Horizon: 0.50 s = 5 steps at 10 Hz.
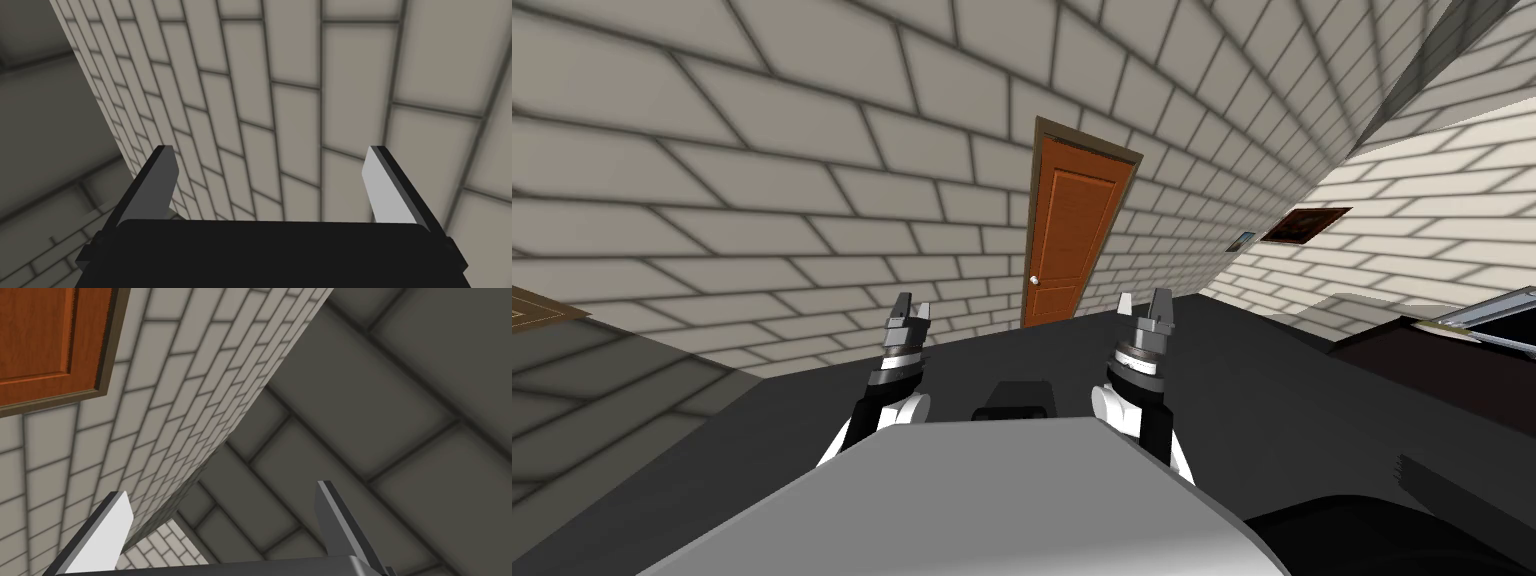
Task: Pull the door open
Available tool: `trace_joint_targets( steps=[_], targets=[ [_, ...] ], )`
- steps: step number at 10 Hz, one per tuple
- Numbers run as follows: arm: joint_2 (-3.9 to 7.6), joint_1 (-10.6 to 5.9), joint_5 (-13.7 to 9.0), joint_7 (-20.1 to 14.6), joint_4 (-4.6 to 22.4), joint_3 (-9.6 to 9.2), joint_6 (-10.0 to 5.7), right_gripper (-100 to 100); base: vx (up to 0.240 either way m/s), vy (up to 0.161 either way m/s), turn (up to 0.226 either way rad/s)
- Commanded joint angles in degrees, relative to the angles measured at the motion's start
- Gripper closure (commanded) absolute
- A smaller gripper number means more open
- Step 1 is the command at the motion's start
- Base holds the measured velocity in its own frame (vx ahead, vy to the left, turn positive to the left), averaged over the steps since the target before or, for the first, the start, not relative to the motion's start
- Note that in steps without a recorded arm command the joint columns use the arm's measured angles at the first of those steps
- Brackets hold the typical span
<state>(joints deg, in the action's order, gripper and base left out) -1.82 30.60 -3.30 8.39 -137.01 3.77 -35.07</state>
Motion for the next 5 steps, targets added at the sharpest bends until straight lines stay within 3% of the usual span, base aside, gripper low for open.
trace_joint_targets(
  steps=[1, 5],
  targets=[
    [0.6, -0.56, 0.5, 1.0, 1.7, 0.1, -0.31, -100, 0.057, -0.003, 0.02],
    [2.13, -2.35, 2.1, 4.0, 7.0, 0.43, -1.3, -100, 0.106, 0.001, 0.005]
  ],
)
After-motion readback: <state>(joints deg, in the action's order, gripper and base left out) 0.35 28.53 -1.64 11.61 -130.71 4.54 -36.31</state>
